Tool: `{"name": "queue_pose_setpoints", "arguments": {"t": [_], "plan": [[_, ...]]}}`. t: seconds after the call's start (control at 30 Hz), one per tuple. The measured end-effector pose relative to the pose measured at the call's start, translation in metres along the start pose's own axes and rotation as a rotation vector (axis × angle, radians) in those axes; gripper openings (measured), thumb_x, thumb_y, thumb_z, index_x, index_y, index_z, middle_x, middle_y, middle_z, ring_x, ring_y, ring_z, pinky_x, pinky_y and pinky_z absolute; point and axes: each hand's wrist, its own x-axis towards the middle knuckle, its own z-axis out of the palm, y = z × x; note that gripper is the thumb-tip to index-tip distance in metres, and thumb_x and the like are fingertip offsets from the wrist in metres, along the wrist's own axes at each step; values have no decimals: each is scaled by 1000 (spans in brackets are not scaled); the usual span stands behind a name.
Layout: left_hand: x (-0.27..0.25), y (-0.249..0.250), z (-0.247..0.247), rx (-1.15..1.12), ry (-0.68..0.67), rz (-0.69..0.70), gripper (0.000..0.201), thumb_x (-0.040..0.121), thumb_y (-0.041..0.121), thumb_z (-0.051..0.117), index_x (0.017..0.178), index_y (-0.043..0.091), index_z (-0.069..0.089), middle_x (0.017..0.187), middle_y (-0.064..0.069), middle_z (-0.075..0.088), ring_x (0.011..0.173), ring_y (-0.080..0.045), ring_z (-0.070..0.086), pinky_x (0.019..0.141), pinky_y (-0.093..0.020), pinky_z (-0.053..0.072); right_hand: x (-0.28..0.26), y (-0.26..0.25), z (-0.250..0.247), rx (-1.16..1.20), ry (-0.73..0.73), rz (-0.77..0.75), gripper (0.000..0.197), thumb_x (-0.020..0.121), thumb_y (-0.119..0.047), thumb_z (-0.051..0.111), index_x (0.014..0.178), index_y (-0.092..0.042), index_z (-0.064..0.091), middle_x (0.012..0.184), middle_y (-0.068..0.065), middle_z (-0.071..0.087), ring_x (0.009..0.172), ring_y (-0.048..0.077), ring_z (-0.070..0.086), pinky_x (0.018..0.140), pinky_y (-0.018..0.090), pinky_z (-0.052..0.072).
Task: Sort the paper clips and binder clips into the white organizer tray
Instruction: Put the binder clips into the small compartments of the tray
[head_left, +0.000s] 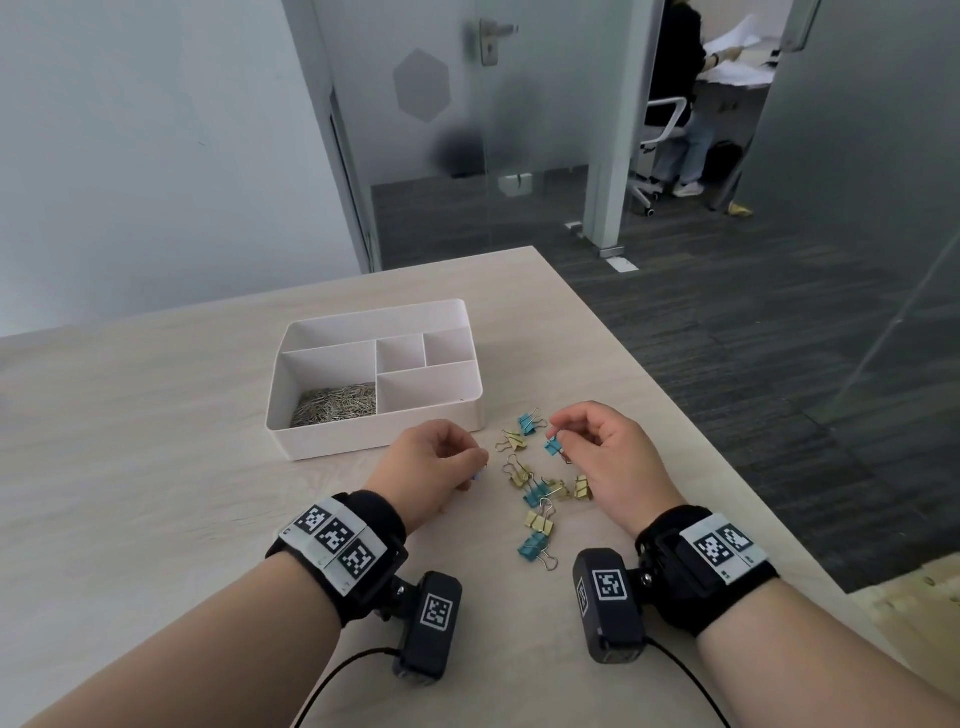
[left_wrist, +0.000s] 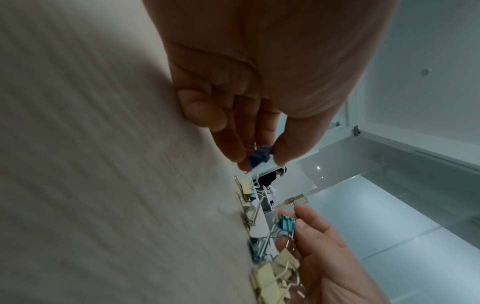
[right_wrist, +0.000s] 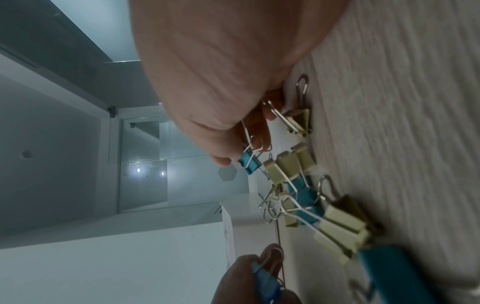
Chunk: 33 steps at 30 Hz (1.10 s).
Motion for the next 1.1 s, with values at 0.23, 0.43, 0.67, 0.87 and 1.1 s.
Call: {"name": "queue_pose_setpoints", "arguments": {"t": [0.23, 0.43, 0.67, 0.87, 1.1], "plan": [[-1, 8, 0, 339, -18, 68, 7, 82, 34, 75, 83, 35, 68, 83, 19, 59, 72, 0, 54, 60, -15, 39, -1, -2, 0, 8, -14, -2, 26, 96, -7, 61, 97, -31, 71, 95, -9, 75, 89, 7, 69, 84, 35, 59], [-19, 28, 7, 405, -137, 275, 15, 79, 42, 77, 73, 30, 68, 75, 15, 65, 64, 3, 55, 61, -16, 42, 0, -1, 2, 24, -19, -1, 26, 95, -8, 62, 95, -33, 71, 94, -9, 75, 90, 7, 69, 86, 34, 58], [-32, 36, 22, 625, -456, 203, 37, 68, 54, 81, 87, 25, 69, 80, 12, 66, 79, -9, 63, 74, -30, 54, 0, 1, 1, 10, -11, 0, 27, 95, -9, 62, 93, -34, 71, 93, -8, 75, 85, 15, 69, 83, 38, 59], [-22, 26, 13, 582, -417, 228, 7, 82, 32, 73, 84, 25, 72, 77, 16, 63, 73, -3, 58, 71, -21, 48, 0, 1, 0, 14, -21, -9, 27, 95, -8, 61, 93, -34, 70, 93, -9, 75, 85, 9, 68, 81, 31, 58], [-6, 30, 4, 295, -150, 190, 8, 85, 37, 74, 80, 32, 73, 83, 28, 67, 62, 3, 53, 63, -16, 43, 1, -2, -2, 53, 96, 21, 23, 95, -6, 60, 90, -25, 72, 93, -7, 73, 87, -1, 65, 74, 9, 47]]}}
